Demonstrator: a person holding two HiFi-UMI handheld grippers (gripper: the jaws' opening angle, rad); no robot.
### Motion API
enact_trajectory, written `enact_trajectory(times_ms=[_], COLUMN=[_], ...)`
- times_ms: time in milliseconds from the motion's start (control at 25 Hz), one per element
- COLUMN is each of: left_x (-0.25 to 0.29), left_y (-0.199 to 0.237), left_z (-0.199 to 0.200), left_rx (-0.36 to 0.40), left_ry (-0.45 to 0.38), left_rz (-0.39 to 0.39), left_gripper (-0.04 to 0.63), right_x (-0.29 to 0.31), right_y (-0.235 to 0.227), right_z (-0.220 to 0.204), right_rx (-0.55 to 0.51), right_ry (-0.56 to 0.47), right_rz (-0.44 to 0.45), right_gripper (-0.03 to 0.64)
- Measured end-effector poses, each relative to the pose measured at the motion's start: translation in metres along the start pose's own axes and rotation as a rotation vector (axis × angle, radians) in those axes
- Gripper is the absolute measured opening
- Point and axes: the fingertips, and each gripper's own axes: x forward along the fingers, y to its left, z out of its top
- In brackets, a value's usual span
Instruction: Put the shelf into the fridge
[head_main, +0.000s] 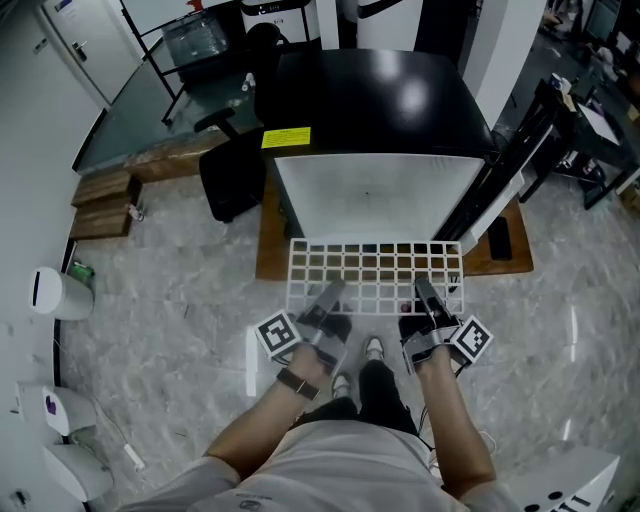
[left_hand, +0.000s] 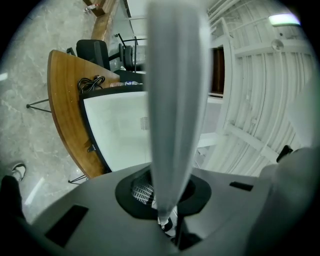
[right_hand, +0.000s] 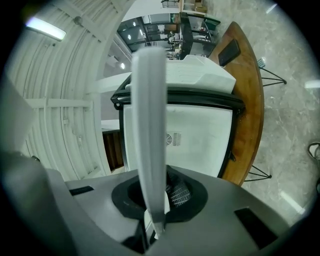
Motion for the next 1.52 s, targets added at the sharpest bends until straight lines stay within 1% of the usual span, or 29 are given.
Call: enact_trajectory(times_ms=[160, 280, 440, 720, 880, 1080, 1240, 1400, 1520], left_x=[0.023, 0.044, 0.05, 0.054, 0.052, 0.049, 0.055, 0.054, 0.068], left_y=[0.03, 0.048, 0.058, 0.063, 0.068, 0.067, 0.074, 0.072, 0.078], left_z=[0.006, 0.015, 0.019, 0.019, 0.021, 0.018, 0.025, 0.024, 0.036], left_rx=[0.023, 0.008, -0.003, -0.007, -0.017, -0.007, -0.008, -0.014, -0.019], left_ry=[-0.002, -0.014, -0.019, -0.014, -0.025, -0.022, -0.022, -0.026, -0.029], left_rz=[0.002, 0.008, 0.018, 0.013, 0.015, 0.024, 0.023, 0.029, 0.038], left_gripper=[0.029, 0.029, 0.029, 0.029, 0.029, 0.029, 0.029, 0.029, 0.029], right_x=[0.018, 0.039, 0.047, 0.049, 0.053, 0.05, 0.058, 0.058, 0.075], right_y=[-0.031, -0.05, -0.058, -0.062, -0.068, -0.067, -0.075, -0.071, -0.077], right_z=[0.018, 0.031, 0.035, 0.037, 0.035, 0.034, 0.036, 0.038, 0.044], right_rx=[0.023, 0.026, 0.027, 0.032, 0.034, 0.044, 0.045, 0.046, 0.047], right_ry=[0.025, 0.045, 0.06, 0.072, 0.083, 0.087, 0.086, 0.078, 0.078], right_rz=[-0.016, -0.025, -0.035, -0.028, -0.016, -0.022, -0.027, -0.026, -0.029], right_gripper=[0.046, 0.046, 0.046, 0.046, 0.046, 0.046, 0.046, 0.046, 0.046])
